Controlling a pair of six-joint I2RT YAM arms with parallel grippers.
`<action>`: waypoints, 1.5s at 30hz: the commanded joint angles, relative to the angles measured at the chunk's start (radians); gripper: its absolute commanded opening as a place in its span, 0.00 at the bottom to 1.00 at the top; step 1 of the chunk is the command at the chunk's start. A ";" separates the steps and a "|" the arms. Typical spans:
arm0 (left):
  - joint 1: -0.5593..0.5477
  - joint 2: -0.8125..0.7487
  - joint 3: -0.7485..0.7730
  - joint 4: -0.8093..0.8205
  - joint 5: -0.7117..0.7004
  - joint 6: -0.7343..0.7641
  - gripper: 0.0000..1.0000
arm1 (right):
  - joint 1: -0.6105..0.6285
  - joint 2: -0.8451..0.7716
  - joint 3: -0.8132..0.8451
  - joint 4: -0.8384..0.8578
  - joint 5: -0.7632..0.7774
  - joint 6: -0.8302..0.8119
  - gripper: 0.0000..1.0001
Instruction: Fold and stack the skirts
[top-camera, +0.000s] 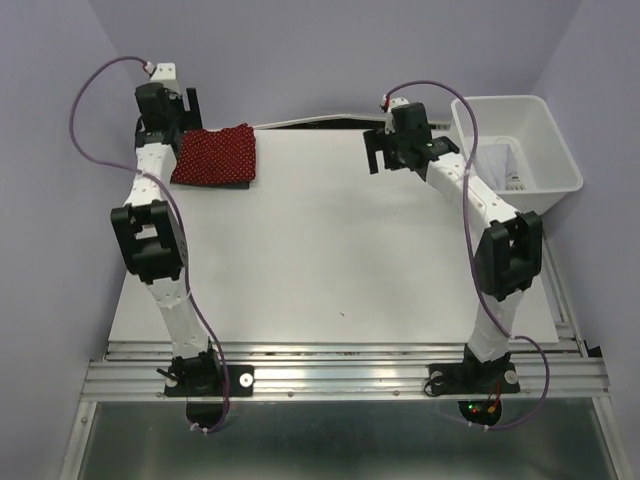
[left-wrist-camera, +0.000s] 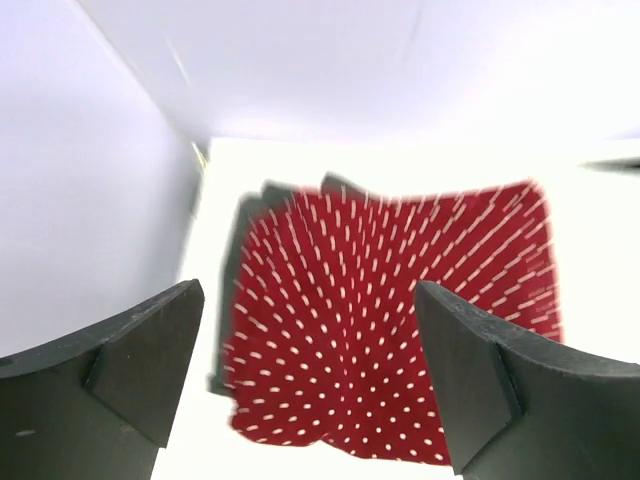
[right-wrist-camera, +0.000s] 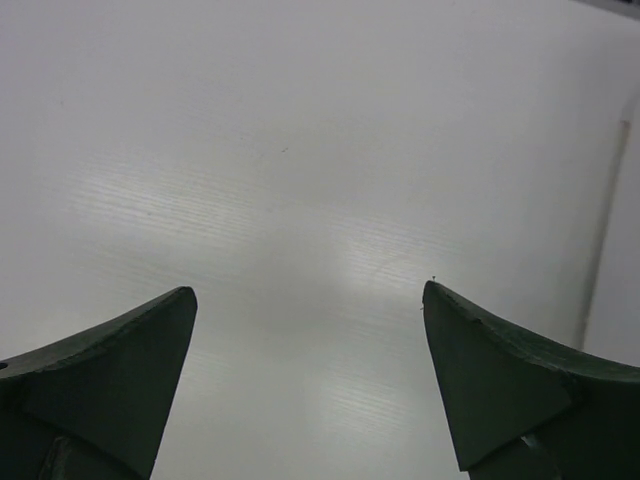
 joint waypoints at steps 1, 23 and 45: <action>0.005 -0.314 -0.047 0.177 0.054 0.049 0.98 | -0.013 -0.170 -0.016 0.154 0.176 -0.149 1.00; -0.255 -0.787 -0.493 -0.217 0.313 -0.041 0.99 | -0.588 0.092 0.202 0.108 0.013 -0.046 1.00; -0.256 -0.730 -0.469 -0.246 0.281 -0.050 0.99 | -0.597 0.241 0.289 -0.007 -0.103 0.013 0.24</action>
